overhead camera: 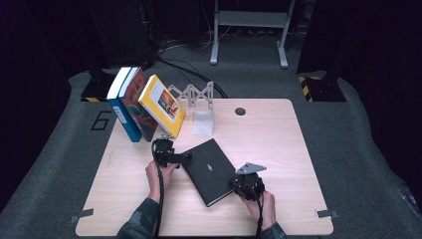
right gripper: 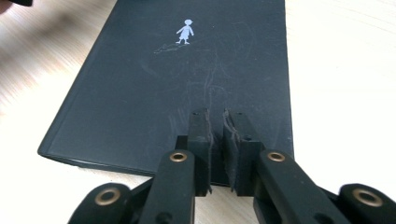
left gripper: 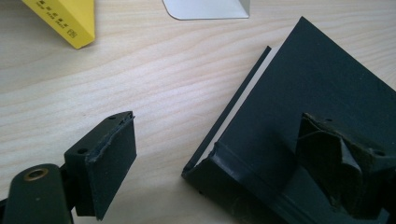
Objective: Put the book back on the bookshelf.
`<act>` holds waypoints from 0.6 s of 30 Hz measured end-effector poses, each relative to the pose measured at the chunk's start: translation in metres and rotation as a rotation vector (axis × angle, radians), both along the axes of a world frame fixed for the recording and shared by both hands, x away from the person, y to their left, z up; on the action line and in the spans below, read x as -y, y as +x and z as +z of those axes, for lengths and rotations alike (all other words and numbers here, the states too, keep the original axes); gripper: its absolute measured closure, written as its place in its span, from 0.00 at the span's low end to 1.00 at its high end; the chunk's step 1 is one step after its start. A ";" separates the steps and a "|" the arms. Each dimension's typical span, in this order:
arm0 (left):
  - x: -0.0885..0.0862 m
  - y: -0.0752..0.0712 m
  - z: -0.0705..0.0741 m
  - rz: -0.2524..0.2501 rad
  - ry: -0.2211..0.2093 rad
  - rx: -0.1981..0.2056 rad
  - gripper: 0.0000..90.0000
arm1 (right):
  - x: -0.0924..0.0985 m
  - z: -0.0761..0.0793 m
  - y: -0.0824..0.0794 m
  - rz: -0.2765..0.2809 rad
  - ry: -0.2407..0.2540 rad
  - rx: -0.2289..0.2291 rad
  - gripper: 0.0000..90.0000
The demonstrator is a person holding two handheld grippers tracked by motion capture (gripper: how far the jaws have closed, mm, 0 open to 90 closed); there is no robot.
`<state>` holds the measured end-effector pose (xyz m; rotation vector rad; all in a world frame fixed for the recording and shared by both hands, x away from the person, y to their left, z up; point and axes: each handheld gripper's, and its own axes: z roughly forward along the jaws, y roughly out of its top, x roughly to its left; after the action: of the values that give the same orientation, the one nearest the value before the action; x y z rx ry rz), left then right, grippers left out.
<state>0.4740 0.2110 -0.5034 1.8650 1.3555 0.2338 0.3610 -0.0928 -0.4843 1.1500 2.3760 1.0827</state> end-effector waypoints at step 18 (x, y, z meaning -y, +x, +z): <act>0.003 0.001 -0.003 -0.043 -0.065 -0.009 0.23 | 0.007 0.001 -0.019 -0.078 -0.067 -0.025 0.54</act>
<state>0.4754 0.2076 -0.5065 1.8404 1.3126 0.1582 0.3416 -0.0998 -0.4837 1.2293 2.3461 0.9615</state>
